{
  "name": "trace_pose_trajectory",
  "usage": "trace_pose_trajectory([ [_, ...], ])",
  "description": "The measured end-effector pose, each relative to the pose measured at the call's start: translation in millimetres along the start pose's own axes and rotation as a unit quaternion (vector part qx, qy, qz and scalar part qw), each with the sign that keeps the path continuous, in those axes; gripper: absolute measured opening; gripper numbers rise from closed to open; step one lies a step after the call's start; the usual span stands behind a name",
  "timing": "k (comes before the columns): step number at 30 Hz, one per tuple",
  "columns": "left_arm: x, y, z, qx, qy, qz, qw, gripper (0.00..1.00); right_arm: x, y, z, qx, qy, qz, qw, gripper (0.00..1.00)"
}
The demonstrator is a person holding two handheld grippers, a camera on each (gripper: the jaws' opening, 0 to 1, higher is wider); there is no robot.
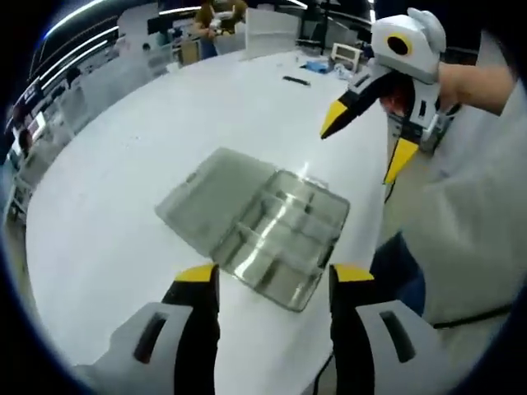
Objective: Insert the divider into the dual guide fixture by aligning both edges with the guide slots and pushing it downward to the bottom, including one-sided entry, uneven engagement, binding, and posture correction.
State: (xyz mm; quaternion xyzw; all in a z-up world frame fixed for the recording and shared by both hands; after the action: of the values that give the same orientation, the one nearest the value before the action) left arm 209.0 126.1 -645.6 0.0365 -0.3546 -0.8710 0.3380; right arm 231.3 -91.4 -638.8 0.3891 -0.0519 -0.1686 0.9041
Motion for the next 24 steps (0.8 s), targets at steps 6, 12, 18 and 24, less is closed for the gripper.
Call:
trace_pose_trajectory([
  [6, 7.0, -2.2, 2, 0.026, 0.008, 0.019, 0.9995, 0.54, 0, -0.8, 0, -0.001, 0.001, 0.001, 1.0, 0.51],
  [12, 13.0, -7.2, 2, 0.04, 0.014, 0.032, 0.9986, 0.56, 1, -2.6, 0, -0.001, 0.001, -0.001, 1.0, 0.51],
  [18, 16.8, -13.7, 1, 0.049, 0.026, 0.046, 0.9974, 0.64, 2, -5.8, 1, -0.002, 0.001, -0.001, 1.0, 0.51],
  [24, 20.5, -14.2, 0, 0.056, 0.027, 0.053, 0.9966, 0.65, 4, -9.6, 4, -0.003, -0.002, -0.005, 1.0, 0.51],
])
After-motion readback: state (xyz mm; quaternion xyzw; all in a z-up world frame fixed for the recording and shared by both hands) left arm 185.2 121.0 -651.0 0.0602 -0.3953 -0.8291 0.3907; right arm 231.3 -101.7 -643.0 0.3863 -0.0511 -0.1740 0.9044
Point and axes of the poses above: the point that each gripper's makers call its tool centre point, and the gripper's own axes: z roughly backward along the fingers, x roughly to its right, y roughly out of its top, the point moved 8 cm from there along z, roughly backward along the fingers, and after that the axes turned 7 degrees about -y, right-handed, at the moved point
